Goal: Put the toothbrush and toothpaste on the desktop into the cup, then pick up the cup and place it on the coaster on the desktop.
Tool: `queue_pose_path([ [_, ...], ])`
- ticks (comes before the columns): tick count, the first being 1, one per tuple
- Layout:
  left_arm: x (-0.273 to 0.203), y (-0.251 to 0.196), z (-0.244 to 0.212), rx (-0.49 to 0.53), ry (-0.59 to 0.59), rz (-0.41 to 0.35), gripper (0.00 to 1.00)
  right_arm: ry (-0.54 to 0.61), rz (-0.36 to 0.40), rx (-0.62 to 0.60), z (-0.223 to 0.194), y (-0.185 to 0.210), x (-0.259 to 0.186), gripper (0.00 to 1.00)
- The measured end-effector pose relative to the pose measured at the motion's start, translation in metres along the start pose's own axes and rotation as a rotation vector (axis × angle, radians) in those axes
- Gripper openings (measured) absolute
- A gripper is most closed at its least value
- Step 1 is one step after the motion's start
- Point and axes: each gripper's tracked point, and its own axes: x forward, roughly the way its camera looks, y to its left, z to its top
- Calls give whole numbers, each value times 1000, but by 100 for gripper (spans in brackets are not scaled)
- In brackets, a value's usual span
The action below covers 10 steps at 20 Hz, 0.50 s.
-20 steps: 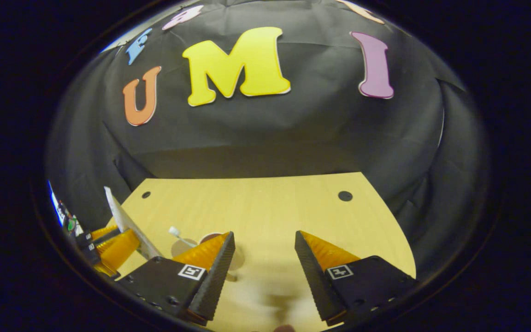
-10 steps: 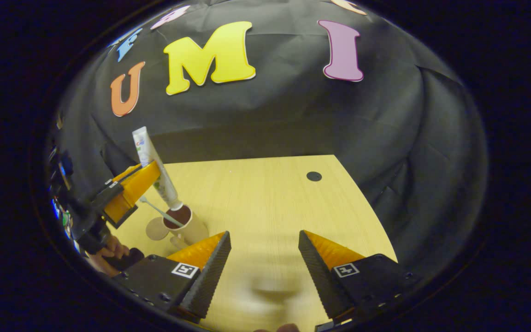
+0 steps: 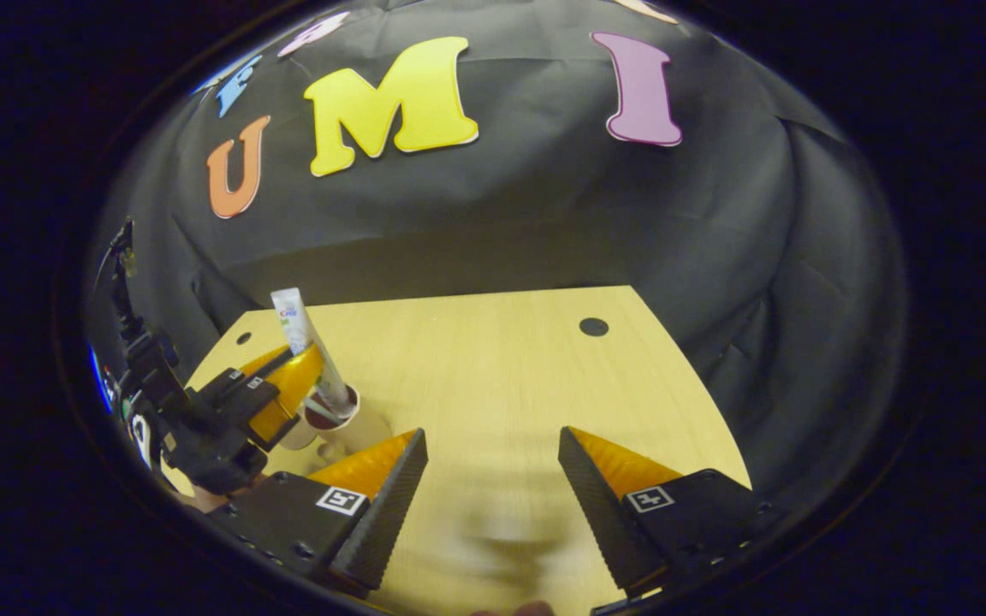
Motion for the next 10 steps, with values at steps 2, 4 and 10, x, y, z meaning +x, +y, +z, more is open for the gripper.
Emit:
queue_pose_path([
  [2,-7,-4,-4,-11,25,-2,41,-1,2,8,0,5,2,92],
  [4,-15,-5,-1,-15,27,2,51,-13,-5,3,4,9,0,94],
  [10,-44,-11,29,-6,-18,-35,84,-22,-33,-16,18,8,-12,95],
])
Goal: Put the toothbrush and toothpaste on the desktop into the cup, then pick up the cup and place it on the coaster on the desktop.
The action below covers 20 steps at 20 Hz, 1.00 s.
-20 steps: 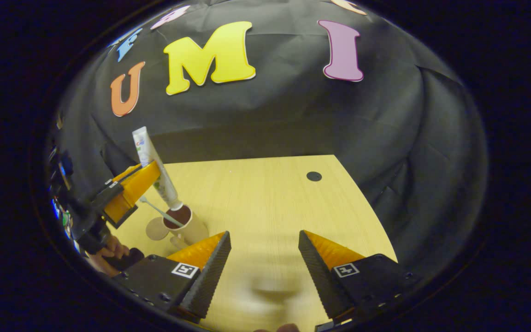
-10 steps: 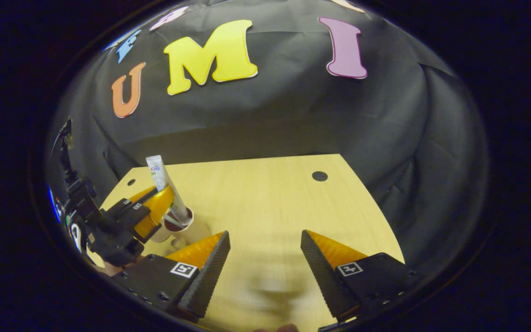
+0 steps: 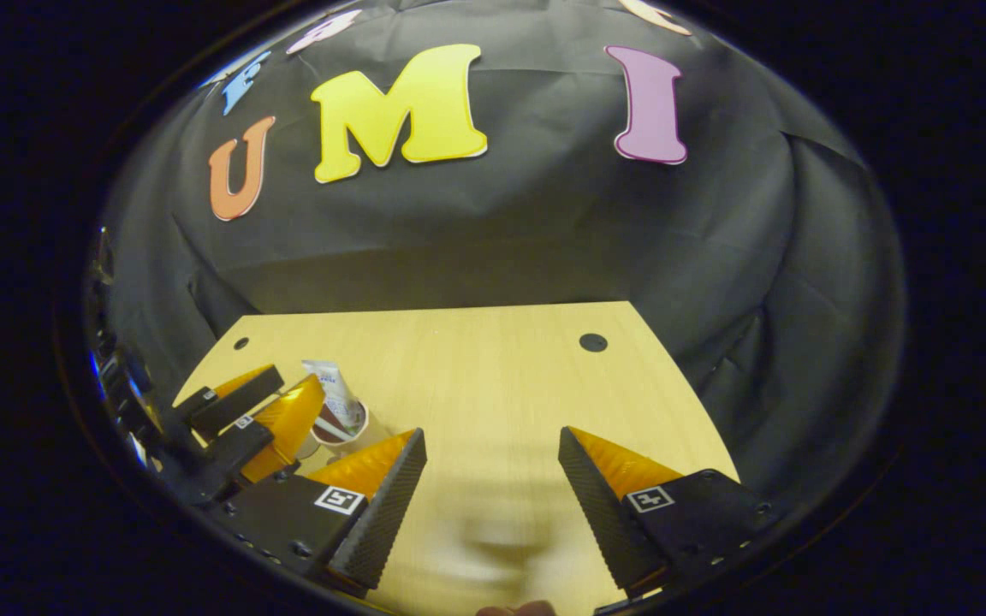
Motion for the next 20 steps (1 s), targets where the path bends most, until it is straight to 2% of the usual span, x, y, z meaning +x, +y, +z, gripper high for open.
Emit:
queue_pose_path([
  [3,-27,3,22,-27,-18,-4,86,40,11,-28,-1,7,-8,95],
  [5,-45,15,32,-29,-30,20,88,73,37,-48,-3,21,-12,94],
  [9,-75,55,45,8,-46,113,89,133,86,-91,-10,58,-14,95],
  [11,-88,75,49,7,-47,160,93,165,103,-129,-13,75,-11,94],
  [15,-115,108,51,5,-47,234,93,235,139,-157,-21,109,1,95],
  [20,-148,144,52,6,-45,319,93,391,158,-207,-53,139,27,94],
])
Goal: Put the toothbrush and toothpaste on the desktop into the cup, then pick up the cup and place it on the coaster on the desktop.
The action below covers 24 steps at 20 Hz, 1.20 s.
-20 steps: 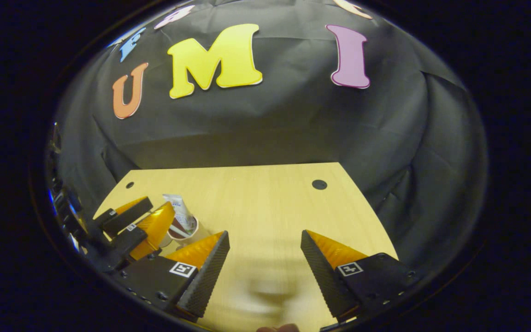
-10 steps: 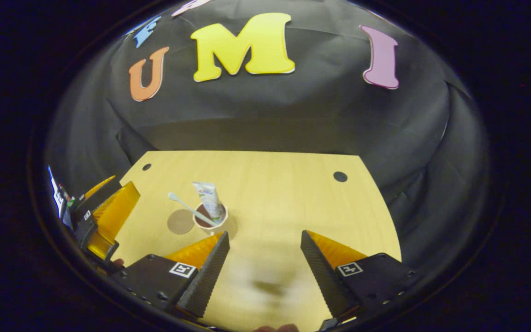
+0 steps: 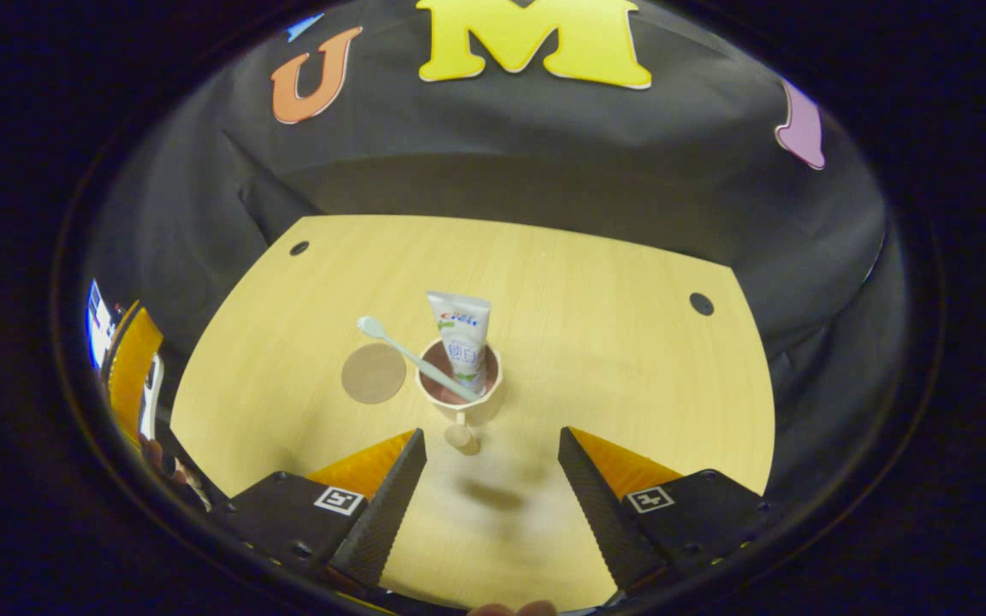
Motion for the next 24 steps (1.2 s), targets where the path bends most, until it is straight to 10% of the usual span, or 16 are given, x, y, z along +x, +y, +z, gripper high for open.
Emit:
queue_pose_path([
  [16,-28,86,-26,-5,90,240,93,338,3,-8,-30,15,111,94],
  [20,-29,87,-29,-11,104,247,93,362,6,-13,-33,15,122,79],
  [24,-30,91,-30,-9,110,255,93,390,-9,10,-33,16,122,34],
])
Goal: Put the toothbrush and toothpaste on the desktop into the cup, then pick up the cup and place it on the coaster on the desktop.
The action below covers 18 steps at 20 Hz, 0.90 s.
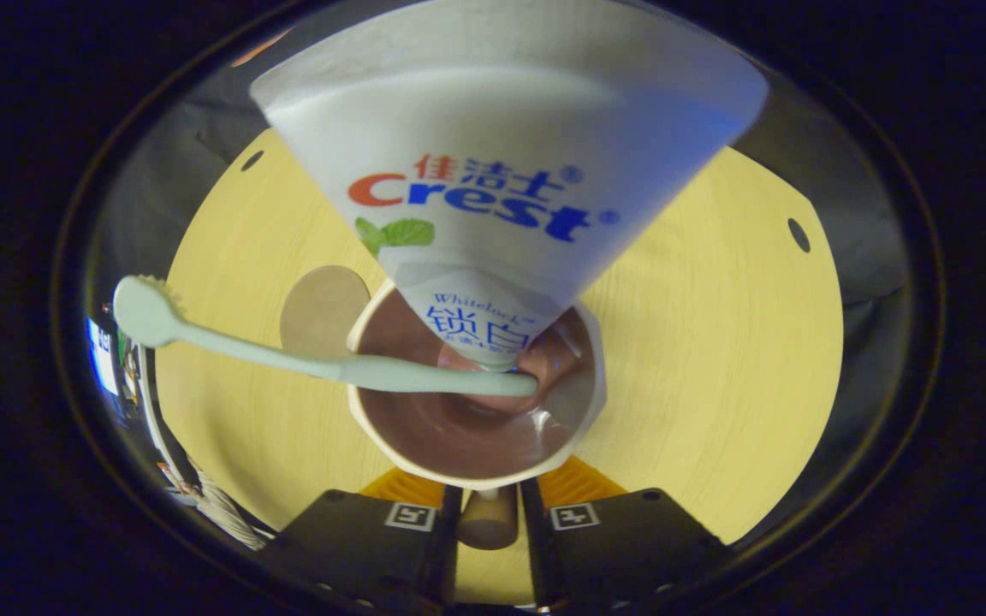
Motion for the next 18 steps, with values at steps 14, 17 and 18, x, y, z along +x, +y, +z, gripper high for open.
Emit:
queue_pose_path([
  [14,-22,35,-9,-57,16,33,93,-68,-10,-115,24,73,-28,20],
  [17,-30,58,-11,-78,20,68,93,-71,-2,-148,33,104,-25,20],
  [18,-32,63,-12,-82,19,79,93,-69,0,-156,34,112,-23,20],
])
